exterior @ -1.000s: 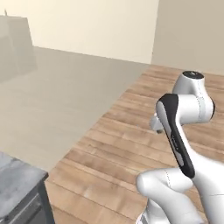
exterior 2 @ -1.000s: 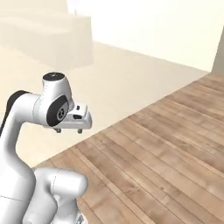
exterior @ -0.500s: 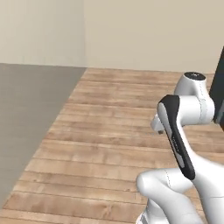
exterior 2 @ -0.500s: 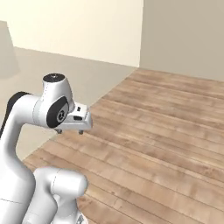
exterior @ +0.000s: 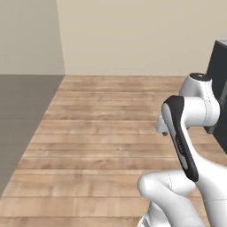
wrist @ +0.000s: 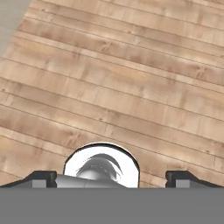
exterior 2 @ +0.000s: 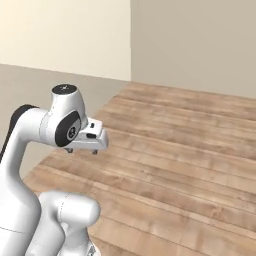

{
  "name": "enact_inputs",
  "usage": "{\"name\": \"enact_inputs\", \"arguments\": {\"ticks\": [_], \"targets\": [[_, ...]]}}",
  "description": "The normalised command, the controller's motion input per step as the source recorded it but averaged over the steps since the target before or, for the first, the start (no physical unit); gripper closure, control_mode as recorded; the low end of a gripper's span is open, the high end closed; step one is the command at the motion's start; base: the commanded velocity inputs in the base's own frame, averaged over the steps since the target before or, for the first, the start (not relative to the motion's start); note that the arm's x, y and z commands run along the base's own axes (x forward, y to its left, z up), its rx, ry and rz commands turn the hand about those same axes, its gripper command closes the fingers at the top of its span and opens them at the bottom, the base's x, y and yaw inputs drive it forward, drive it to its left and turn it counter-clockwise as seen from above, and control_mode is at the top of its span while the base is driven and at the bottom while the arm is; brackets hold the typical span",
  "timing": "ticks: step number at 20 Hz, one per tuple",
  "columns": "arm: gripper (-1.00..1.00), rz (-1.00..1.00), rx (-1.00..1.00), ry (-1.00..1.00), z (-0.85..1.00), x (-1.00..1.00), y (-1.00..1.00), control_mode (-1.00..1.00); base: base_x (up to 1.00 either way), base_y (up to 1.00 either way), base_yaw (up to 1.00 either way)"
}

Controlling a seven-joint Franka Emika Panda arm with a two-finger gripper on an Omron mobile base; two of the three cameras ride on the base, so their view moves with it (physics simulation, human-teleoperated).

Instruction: Place the large bottle from the dining counter next to the other large bottle outside the sink, and place the small bottle from the dining counter next to the other small bottle inside the sink.

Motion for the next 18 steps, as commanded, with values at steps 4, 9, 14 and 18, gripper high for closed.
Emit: {"name": "enact_inputs", "arguments": {"ticks": [4, 9, 14, 18], "targets": [[-1.00, 0.00, 0.00, 0.00, 0.00, 0.00, 0.00, 1.00, 1.00, 0.00, -0.02], [-1.00, 0.00, 0.00, 0.00, 0.00, 0.00, 0.00, 1.00, 1.00, 0.00, -0.04], [-1.00, 0.00, 0.00, 0.00, 0.00, 0.00, 0.00, 1.00, 1.00, 0.00, -0.08], [-1.00, 0.00, 0.00, 0.00, 0.00, 0.00, 0.00, 1.00, 1.00, 0.00, -0.08]]}}
